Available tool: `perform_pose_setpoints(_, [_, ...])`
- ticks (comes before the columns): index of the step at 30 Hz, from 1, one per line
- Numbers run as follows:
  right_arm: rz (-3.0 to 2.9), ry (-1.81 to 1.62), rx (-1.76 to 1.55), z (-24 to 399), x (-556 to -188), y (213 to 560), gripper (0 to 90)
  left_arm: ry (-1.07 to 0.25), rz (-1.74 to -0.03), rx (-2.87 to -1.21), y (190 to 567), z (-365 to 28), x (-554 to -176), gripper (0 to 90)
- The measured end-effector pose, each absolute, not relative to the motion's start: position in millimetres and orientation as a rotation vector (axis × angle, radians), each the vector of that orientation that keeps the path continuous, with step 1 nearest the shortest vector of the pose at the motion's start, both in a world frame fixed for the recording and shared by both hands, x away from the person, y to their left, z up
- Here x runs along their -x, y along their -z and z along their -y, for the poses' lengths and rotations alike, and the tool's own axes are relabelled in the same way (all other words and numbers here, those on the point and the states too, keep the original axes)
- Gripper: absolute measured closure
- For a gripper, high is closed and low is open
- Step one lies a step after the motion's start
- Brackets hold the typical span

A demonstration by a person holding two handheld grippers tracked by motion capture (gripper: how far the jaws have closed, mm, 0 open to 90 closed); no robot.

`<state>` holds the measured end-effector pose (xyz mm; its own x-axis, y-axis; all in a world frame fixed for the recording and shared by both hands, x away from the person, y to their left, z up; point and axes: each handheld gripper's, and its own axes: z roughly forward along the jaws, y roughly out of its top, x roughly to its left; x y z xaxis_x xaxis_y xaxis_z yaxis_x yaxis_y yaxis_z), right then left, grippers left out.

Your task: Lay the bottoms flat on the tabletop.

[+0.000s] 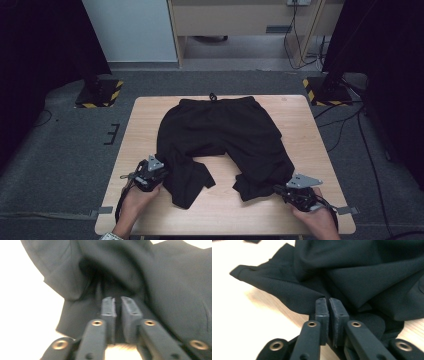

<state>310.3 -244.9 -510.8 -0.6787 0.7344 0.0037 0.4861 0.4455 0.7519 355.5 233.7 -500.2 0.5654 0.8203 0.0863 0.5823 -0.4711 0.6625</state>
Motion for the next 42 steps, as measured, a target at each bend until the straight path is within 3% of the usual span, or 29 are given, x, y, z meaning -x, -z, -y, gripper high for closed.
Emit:
perform_pose_setpoints(2, [-2.360,-1.109,-1.044,246,-309,507,73.7,-0.532,-1.106,-2.193,499,-226,-354,60.0])
perform_pose_setpoints(6, [-2.282,-1.167,-1.042,245,-312,497,57.1,-0.541,-1.068,-2.144,493,-215,-352,44.5])
perform_pose_setpoints(11, [-2.142,-1.132,-1.126,255,-321,496,38.1,-0.499,-1.020,-2.123,492,-196,-349,37.1])
perform_pose_setpoints(20, [-2.084,-1.162,-1.277,259,-348,508,25.4,-0.513,-0.947,-2.181,497,-173,-347,33.8])
perform_pose_setpoints(23, [-2.106,-1.163,-1.283,251,-360,511,31.3,-0.514,-0.931,-2.182,497,-171,-346,33.8])
perform_pose_setpoints(27, [-2.140,-1.185,-1.248,240,-368,505,73.7,-0.521,-0.925,-2.186,498,-170,-346,33.9])
perform_pose_setpoints(29, [-2.163,-1.192,-1.228,233,-372,496,83.5,-0.528,-0.926,-2.189,498,-170,-346,34.2])
perform_pose_setpoints(37, [-2.151,-1.288,-1.183,193,-414,442,86.6,-0.548,-0.949,-2.189,499,-171,-348,35.8])
perform_pose_setpoints(42, [-2.223,-1.145,-1.252,165,-464,464,86.4,-0.549,-0.952,-2.199,500,-171,-349,36.3])
